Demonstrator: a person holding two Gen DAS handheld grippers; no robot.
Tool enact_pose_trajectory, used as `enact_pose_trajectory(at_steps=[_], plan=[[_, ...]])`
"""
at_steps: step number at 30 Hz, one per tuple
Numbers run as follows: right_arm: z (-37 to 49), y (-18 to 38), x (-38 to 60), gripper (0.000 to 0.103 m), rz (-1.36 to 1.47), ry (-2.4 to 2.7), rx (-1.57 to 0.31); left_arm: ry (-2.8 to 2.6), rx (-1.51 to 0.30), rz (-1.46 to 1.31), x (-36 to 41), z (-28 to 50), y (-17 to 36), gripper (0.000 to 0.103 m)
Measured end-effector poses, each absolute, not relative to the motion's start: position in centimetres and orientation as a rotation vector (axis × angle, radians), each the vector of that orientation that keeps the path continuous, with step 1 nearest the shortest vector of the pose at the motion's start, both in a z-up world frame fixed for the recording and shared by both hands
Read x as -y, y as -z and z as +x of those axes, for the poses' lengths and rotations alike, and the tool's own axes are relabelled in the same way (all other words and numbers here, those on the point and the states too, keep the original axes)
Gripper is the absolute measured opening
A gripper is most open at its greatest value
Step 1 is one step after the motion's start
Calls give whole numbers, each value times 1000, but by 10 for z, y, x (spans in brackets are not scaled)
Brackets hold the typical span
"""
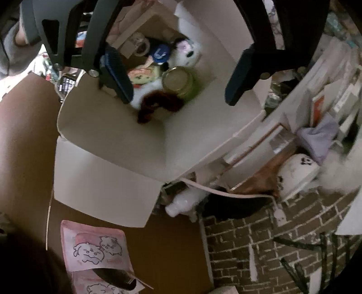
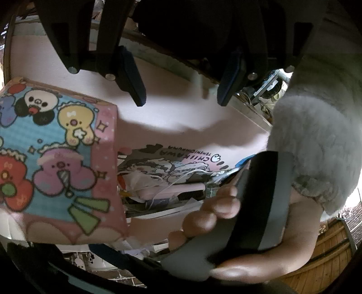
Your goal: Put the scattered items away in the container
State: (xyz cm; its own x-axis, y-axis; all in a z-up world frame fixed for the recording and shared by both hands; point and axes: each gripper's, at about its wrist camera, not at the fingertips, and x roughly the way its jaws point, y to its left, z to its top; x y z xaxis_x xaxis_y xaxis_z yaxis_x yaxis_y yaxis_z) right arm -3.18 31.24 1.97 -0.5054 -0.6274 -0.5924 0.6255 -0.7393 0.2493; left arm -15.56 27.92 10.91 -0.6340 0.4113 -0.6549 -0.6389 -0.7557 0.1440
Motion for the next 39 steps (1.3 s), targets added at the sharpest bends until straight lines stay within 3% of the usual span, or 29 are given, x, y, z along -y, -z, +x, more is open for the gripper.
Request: enact_pose_trajectory(at_steps=[6,11,17,20,30,39], plan=[[-32,-19,-312,62,880,2236,4,-2431,-545,-770,-272,-139,-113,86],[-32,-20,-312,62,880,2237,5,-2482,-491,-685,-253,-116,-128,95],[-28,-21,-305,63,873,2235,-12,-2587,-415,-618,-223,-92,-142,95],[-25,-24,-301,70,865,2237,-24,-2648,-332,-640,-199,-82,-142,95],[-24,-40,-272,80,846,2313,-20,-2941,-24,-855,-96,-60,-109,95],[-44,-40,-247,87,976,2484,42,-3012,15,-1058,-55,-50,-55,95]])
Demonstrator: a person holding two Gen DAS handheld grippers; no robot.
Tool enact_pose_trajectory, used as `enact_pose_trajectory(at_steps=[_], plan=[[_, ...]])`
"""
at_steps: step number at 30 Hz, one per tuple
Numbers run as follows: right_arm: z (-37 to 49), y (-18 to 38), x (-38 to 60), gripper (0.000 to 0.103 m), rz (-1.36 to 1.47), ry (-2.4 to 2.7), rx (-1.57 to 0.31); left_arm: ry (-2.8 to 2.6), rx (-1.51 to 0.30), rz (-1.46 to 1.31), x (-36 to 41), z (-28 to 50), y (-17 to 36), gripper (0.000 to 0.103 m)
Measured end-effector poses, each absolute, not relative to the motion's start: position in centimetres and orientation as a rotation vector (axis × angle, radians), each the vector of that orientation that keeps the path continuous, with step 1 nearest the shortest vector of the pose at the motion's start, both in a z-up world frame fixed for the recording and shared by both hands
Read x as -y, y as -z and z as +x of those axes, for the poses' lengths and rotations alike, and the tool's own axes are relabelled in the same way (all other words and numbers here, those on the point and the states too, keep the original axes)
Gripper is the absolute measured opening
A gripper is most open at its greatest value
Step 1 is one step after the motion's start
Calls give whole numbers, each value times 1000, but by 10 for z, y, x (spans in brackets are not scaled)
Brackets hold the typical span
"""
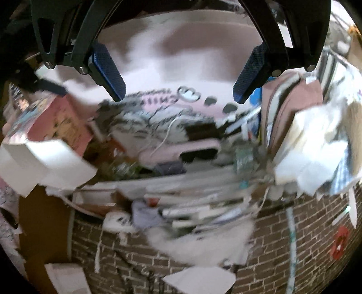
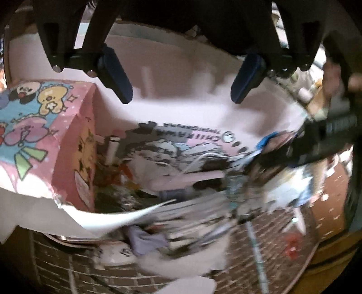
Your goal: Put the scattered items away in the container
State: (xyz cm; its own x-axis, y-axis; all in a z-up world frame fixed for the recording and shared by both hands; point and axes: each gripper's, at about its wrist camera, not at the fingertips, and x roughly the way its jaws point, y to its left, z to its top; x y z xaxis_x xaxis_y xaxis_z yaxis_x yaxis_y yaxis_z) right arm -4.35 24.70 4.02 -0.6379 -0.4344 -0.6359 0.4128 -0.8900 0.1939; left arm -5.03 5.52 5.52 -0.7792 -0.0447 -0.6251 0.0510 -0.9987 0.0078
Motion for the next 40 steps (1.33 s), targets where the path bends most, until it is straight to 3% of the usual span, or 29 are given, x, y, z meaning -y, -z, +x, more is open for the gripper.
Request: enact_pose_trajectory(at_steps=[6,23,40], plan=[[-49,-40,-240,99,993,2618,12,2889,-30,1075,-53,-55,-31,95],[-52,-29,-229,101,1018,2697,-67,2868,-72,1100,-47,-62,-16,95],[-52,-31,-230,101,1007,2712,-59,2882,0,1016,-49,-59,-17,95]])
